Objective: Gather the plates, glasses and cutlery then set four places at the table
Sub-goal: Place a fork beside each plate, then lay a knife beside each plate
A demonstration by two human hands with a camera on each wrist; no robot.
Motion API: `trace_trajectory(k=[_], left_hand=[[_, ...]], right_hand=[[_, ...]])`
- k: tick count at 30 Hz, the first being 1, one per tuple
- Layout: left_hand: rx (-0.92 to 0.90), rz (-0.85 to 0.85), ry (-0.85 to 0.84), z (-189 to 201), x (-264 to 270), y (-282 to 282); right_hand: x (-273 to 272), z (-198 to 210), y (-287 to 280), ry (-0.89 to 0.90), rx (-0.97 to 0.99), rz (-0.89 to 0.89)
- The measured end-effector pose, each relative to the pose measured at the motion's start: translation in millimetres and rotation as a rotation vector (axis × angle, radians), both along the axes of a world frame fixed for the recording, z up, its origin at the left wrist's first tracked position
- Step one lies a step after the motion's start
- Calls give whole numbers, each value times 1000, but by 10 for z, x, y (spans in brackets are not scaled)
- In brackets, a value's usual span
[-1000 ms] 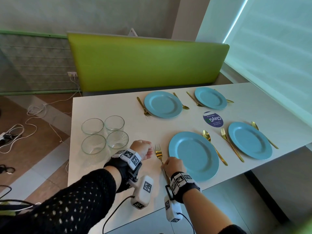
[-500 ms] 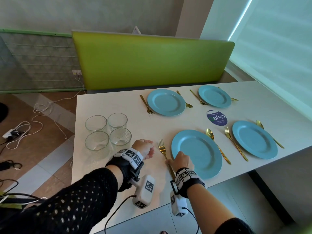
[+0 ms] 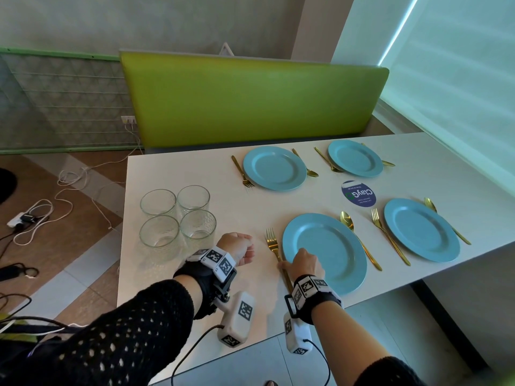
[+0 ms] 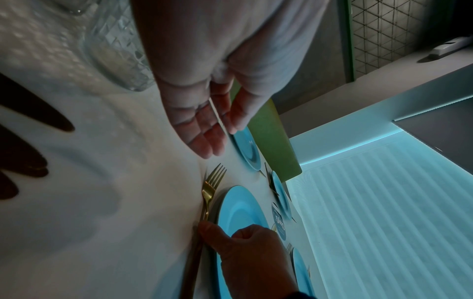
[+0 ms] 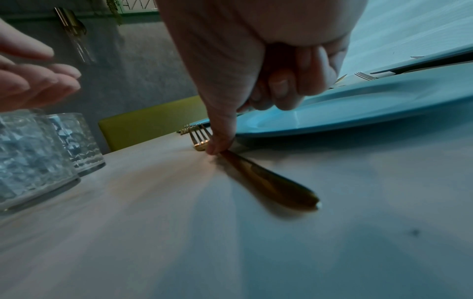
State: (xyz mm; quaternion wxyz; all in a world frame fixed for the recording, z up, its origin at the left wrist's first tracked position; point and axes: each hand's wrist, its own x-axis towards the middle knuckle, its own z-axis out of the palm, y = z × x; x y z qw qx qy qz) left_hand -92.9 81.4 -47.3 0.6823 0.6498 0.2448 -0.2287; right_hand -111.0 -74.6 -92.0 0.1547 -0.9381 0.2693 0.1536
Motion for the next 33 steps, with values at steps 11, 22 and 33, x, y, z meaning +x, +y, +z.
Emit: trace_trajectory(k=[11,22,33], left_hand=[[15,-15,-9,6,-27,1],[687,-514,-51,-261,-418,420],[1272,-828,52,-431,-882,969]], right_hand=[[-12,22,-1,-7,3,10],[-251,220,26,-84,86,48],[-650,318,489,-98,216,243]])
